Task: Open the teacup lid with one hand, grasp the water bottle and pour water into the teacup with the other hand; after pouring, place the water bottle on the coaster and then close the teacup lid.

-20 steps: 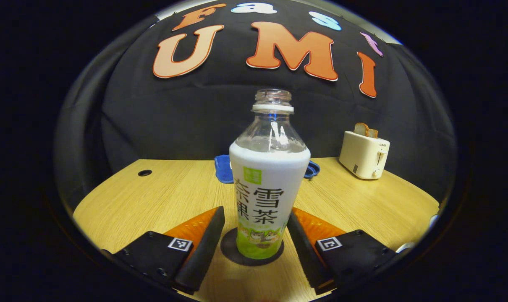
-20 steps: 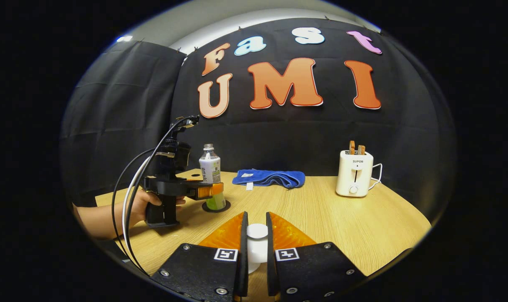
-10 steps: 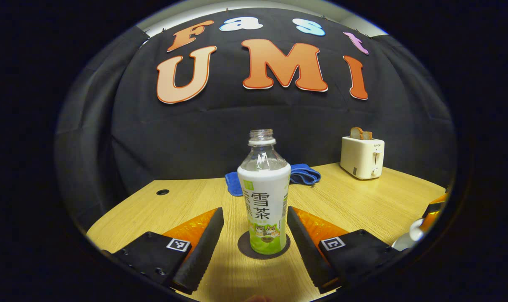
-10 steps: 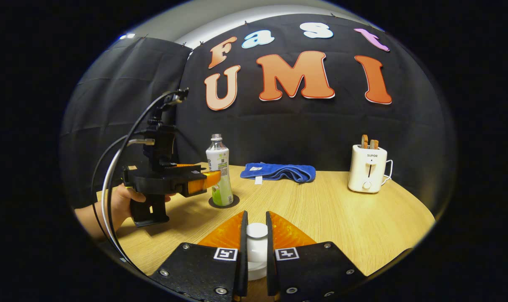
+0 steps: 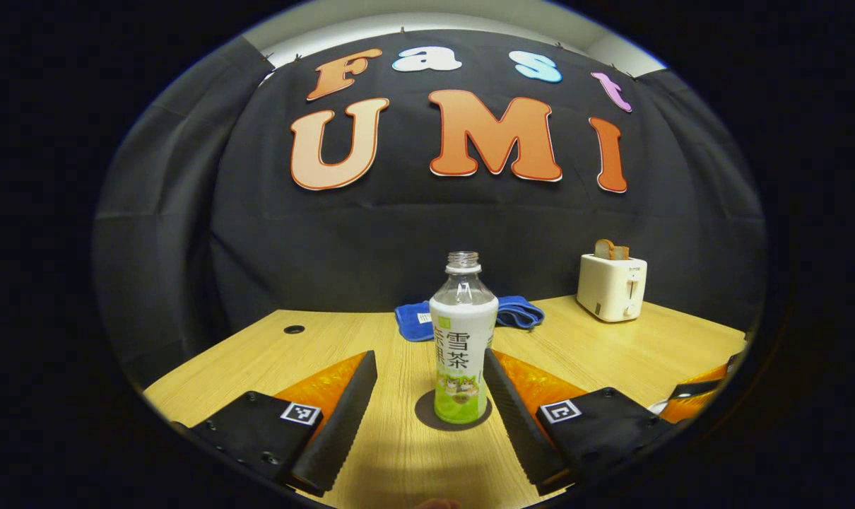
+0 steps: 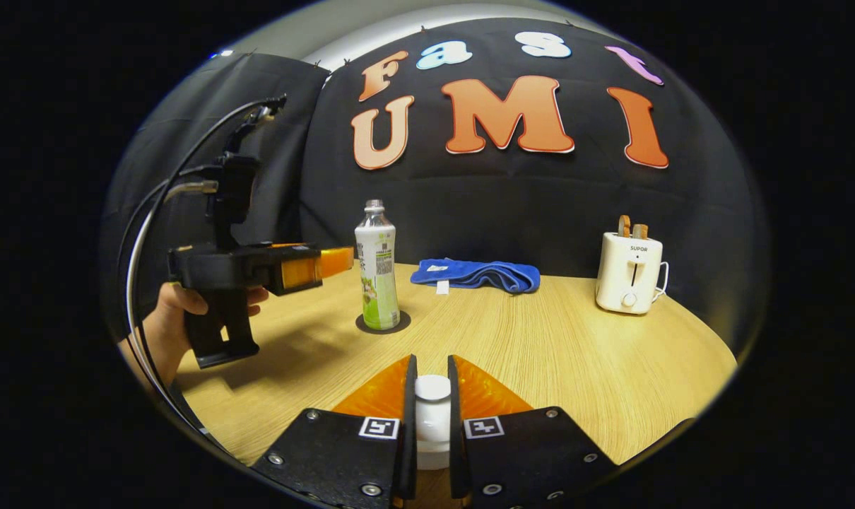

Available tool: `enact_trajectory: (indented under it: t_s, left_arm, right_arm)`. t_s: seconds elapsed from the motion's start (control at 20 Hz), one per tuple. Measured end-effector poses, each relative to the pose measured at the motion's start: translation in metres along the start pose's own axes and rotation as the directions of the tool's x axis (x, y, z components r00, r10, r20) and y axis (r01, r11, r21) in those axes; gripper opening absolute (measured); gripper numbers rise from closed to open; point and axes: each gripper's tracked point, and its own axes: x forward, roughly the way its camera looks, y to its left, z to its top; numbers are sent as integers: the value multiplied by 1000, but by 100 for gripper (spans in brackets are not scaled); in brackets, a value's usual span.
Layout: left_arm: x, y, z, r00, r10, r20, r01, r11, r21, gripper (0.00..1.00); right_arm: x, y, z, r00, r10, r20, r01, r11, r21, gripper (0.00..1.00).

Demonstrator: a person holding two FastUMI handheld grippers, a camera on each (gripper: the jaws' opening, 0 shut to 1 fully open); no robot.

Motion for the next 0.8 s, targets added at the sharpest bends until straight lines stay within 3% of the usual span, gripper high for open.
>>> enact_trajectory:
  t_s: [0.3,0.4,0.45,0.55,0.65,0.8]
  left_arm:
    - [-17,4,12,999,18,35,-18,1000,-6,97]
    - [-24,5,18,998,28,51,-27,999,-16,94]
    - [-28,6,21,998,40,58,-39,999,-18,97]
    - [-38,10,25,995,63,74,-62,998,-20,96]
    - [-49,14,31,993,78,89,-77,997,-25,96]
    - [-63,18,42,988,99,116,-97,995,-27,96]
  right_arm:
    - [-2,2,3,1000,-24,15,24,999,-29,28]
    - [-3,1,7,999,-38,31,39,999,-22,39]
    - [-3,1,9,998,-43,44,44,999,-20,52]
    - [-9,0,22,995,-53,82,54,998,-18,62]
    - [-15,-6,39,988,-80,130,80,997,1,71]
    - [-24,-11,60,978,-97,183,91,995,39,77]
